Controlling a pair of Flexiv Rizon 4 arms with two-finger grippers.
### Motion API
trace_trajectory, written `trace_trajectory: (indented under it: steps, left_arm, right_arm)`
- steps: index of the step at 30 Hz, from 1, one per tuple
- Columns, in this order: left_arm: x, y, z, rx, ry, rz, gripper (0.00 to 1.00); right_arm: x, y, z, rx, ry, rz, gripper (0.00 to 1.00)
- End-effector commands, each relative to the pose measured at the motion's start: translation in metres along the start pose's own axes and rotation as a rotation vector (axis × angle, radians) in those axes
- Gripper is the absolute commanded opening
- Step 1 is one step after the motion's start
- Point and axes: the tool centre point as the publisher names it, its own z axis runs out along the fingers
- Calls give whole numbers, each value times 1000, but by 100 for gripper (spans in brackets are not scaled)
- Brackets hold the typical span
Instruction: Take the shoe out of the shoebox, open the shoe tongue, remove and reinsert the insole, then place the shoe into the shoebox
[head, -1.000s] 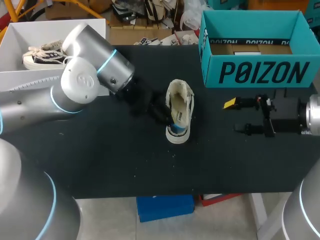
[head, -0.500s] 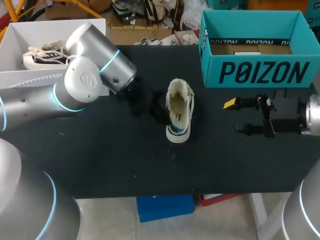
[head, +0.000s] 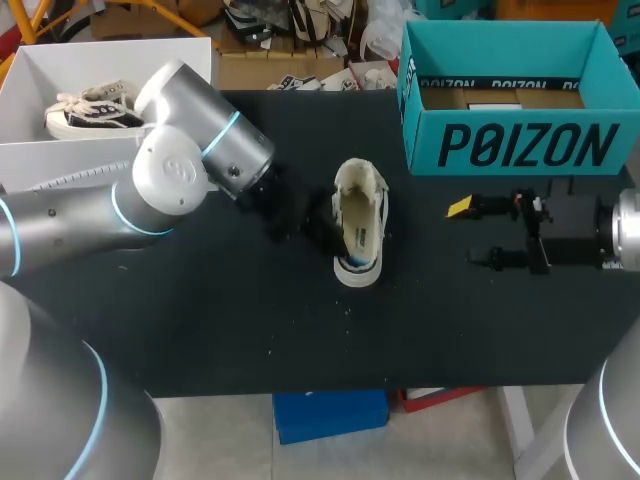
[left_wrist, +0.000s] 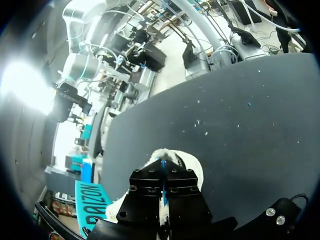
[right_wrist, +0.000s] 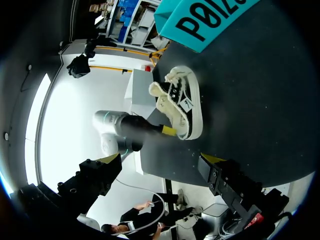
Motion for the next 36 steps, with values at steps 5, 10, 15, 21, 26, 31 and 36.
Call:
trace_trajectory:
  steps: [5,10,15,21,26,31,36]
  left_arm:
    - [3,2,6,2,0,-16,3]
    - [-10,-12,-14,10,7,27,49]
    - [-18,-34,-31,43,23,51,100]
    - [-24,-31,-39,-20,116,106,35]
    - [-25,-19,-34,-114,274,162,0]
    - [-22,-13,-25,-144,377,191,0]
    - [-12,-5,-18,-162,481,188,0]
  right_arm:
    - [0,1,1,0,-1,1,100]
    - [0,1,1,0,-1,1,100]
    - [0,1,1,0,-1,1,100]
    - [0,1,1,0,-1,1,100]
    - [0,1,1,0,-1,1,100]
    - [0,1,1,0,-1,1,100]
    - [0,1,1,0,-1,1,100]
